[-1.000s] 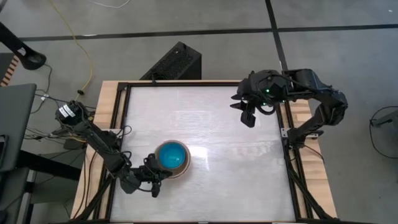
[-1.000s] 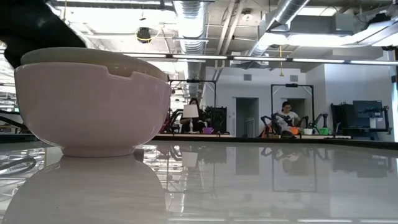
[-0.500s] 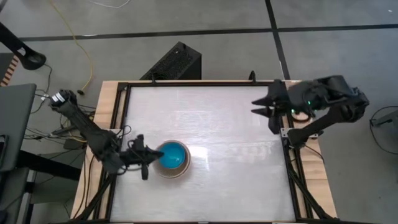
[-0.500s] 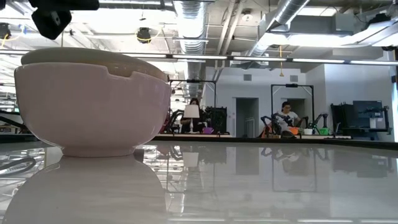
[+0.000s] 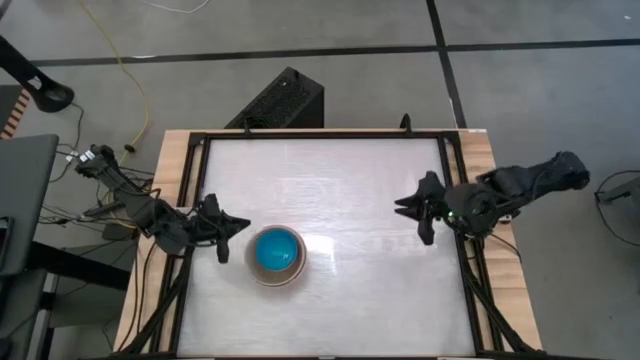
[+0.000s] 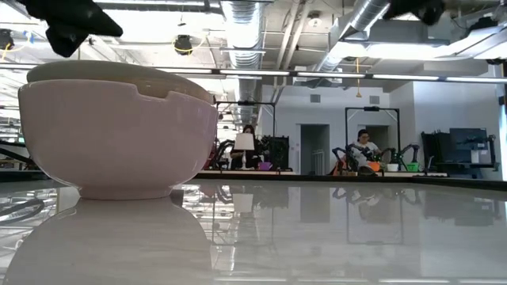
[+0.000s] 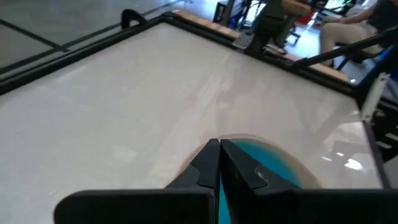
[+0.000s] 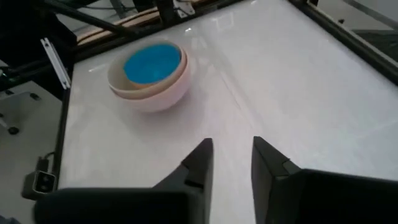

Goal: Nest bowls inside each other
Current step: Return to Home Position

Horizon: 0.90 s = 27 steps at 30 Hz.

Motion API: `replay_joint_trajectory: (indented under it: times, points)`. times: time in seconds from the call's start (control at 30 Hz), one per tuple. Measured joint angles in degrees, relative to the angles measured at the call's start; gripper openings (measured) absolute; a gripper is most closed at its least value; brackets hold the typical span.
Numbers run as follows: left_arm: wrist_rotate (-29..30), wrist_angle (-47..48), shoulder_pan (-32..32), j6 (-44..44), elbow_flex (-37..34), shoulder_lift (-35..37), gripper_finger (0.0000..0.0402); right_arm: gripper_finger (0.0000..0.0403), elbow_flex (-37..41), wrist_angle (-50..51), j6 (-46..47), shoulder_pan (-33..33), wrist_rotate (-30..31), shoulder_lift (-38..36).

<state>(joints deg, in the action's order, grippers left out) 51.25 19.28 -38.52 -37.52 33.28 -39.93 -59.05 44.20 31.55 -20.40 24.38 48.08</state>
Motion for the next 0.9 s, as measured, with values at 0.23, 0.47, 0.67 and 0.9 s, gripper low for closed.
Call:
replay_joint_trajectory:
  times: [0.23, 0.47, 0.67, 0.9]
  points:
    - [-1.1, 9.3, 2.1, -6.3, 0.0, -0.4, 0.0, 0.0012, 13.5, -9.6, 0.1, -0.2, -0.1, -6.0]
    - [1.6, 14.9, 2.7, -11.1, 0.0, -0.4, 0.0, 0.0003, 23.1, -16.0, 0.1, -0.2, 0.0, -12.3]
    - [2.0, 14.1, 2.7, -11.8, 0.0, -0.4, 0.0, 0.0, 30.1, -19.9, 0.3, -0.2, 1.1, -17.3]
    - [2.1, 13.8, 2.7, -13.2, 0.0, -0.4, 0.0, 0.0, 37.6, -24.1, 0.1, -0.1, 1.4, -23.7]
